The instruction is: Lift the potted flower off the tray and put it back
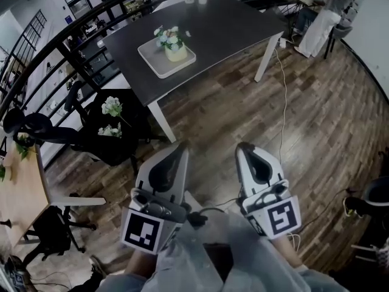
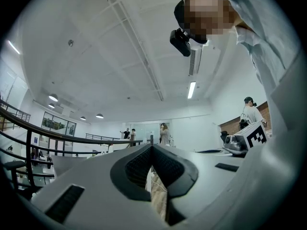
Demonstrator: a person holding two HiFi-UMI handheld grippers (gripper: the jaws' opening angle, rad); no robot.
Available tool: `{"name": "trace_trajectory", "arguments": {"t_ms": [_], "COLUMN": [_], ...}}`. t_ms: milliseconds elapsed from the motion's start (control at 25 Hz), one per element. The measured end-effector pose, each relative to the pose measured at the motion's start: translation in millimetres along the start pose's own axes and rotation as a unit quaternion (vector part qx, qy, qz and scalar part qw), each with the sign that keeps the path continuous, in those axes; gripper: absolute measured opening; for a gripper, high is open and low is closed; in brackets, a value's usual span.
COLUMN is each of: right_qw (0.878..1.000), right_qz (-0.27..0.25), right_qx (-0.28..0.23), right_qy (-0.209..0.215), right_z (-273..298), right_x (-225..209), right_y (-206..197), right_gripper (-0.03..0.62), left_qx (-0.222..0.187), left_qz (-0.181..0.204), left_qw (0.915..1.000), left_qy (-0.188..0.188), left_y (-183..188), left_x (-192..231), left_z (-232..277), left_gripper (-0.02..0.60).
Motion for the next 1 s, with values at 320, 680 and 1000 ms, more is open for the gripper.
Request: {"name": "trace_trajectory", "arguments": {"t_ms": [320, 680, 1000], "right_qw": [1.0, 0.999, 0.998], "right_qz": [0.016, 0.015, 0.018], "right_qx": [-0.009, 0.007, 0.017], "right_qy": [-0.026, -0.038, -0.05], "right_z": [-6.8, 5.7, 31.5], "right_x": [-12.4, -32.6, -74.0], "right_y": [-5.5, -18.5, -28.4], "right_gripper": [0.002, 0.002, 0.002], "left_qx": [0.002, 0.012, 0.022], "left_qz": [0.011, 0.005, -0.003], "left_qw": [0.9999, 0.9996, 0.9992], "left_qy": [-0.01, -0.025, -0.035], "left_y": [1.6, -11.0, -24.6], "left_x": [-5.3, 0.9, 10.5], "left_z": [-0.4, 32.1, 87.2], "left_gripper": [-0.002, -0.002, -0.002]}}
Point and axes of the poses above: the fingertips, and each gripper's own axes: z forward along the fingers, x to its left, y out of its top, the point moved 3 cm from there along -z, backward along the fingers, and after that the axes turned 15 degrees about y, right-handed, at the moved point
